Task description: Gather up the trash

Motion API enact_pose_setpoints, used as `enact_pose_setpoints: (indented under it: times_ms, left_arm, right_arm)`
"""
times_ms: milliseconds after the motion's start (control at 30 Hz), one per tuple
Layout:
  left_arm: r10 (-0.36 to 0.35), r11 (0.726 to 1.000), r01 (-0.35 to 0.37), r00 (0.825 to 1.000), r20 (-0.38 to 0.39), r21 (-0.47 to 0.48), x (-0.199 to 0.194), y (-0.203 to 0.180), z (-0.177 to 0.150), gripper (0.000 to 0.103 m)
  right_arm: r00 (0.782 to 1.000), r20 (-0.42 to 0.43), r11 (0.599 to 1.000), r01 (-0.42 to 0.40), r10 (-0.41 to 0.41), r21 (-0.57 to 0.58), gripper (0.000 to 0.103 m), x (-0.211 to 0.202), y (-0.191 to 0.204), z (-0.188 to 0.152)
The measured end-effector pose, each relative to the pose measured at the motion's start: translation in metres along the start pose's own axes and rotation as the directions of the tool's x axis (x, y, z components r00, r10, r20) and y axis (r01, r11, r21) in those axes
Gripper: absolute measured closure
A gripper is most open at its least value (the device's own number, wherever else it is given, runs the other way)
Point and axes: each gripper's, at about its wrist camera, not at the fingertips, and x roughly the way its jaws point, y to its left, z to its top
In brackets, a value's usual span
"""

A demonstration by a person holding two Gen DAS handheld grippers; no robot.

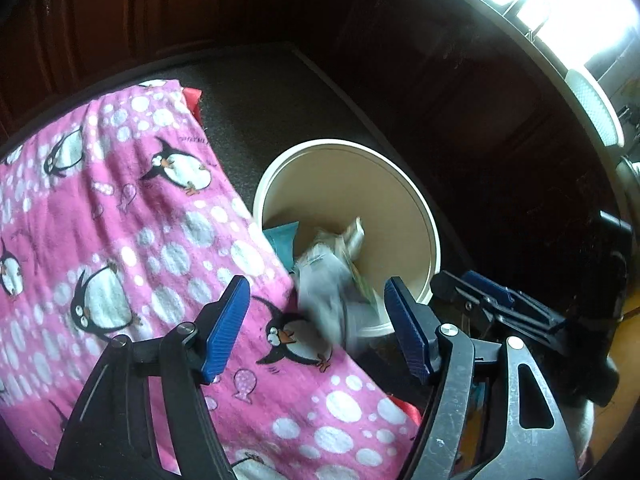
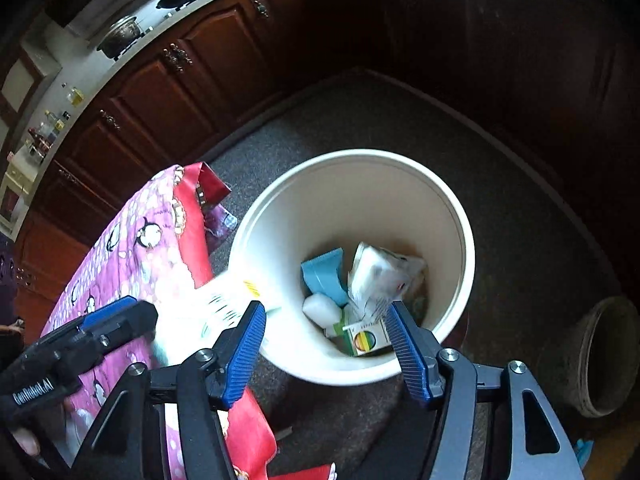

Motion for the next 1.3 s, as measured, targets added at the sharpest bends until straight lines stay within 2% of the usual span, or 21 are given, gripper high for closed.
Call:
enact_pose_setpoints:
  times_ms: [333, 533, 633, 867, 1033, 1200, 1300]
  left_arm:
    - [0.088, 0.994, -0.093, 0.993, 0.077, 0.058, -0.032, -0.001, -0.023, 0.034]
    - [0.142, 0.987, -0.153, 0.976, 0.167, 0.055, -0.07, -0.008, -0.035, 0.034]
    - [0.154, 0.985, -0.167, 0.967, 0.203, 0.049, -0.084, -0.013, -0.034, 0.034]
    - [0.206, 0.97, -0.235, 0.931, 0.302, 0.065, -0.125, -0.028, -0.042, 0.034]
    - [0.208, 0.967, -0.247, 0.908, 0.363, 0.063, -0.144, -0.028, -0.046, 0.034]
    - [0.226, 0.96, -0.276, 0.871, 0.435, 0.054, -0.17, -0.026, -0.054, 0.034]
    - [0.227, 0.96, -0.276, 0.856, 0.464, 0.04, -0.183, -0.024, -0.059, 0.034]
  right_arm:
    - [0.999, 0.042, 0.999, 0.007, -0.006, -0.033, 0.038, -0.013, 0.02, -0.023]
    - [0.992, 0.121, 0.996, 0.038, -0.029, -0.078, 0.038, -0.035, 0.039, -0.026]
    - [0.986, 0.166, 0.995, 0.047, -0.032, -0.083, 0.034, -0.049, 0.046, -0.027]
    - [0.958, 0.285, 0.99, 0.071, -0.034, -0.121, 0.031, -0.087, 0.067, -0.029]
    - [0.93, 0.366, 0.988, 0.082, -0.028, -0.132, 0.027, -0.112, 0.083, -0.036]
    - [0.915, 0.402, 0.986, 0.087, -0.022, -0.144, 0.021, -0.123, 0.096, -0.041]
    - [0.91, 0.415, 0.984, 0.09, -0.018, -0.153, 0.019, -0.127, 0.102, -0.045]
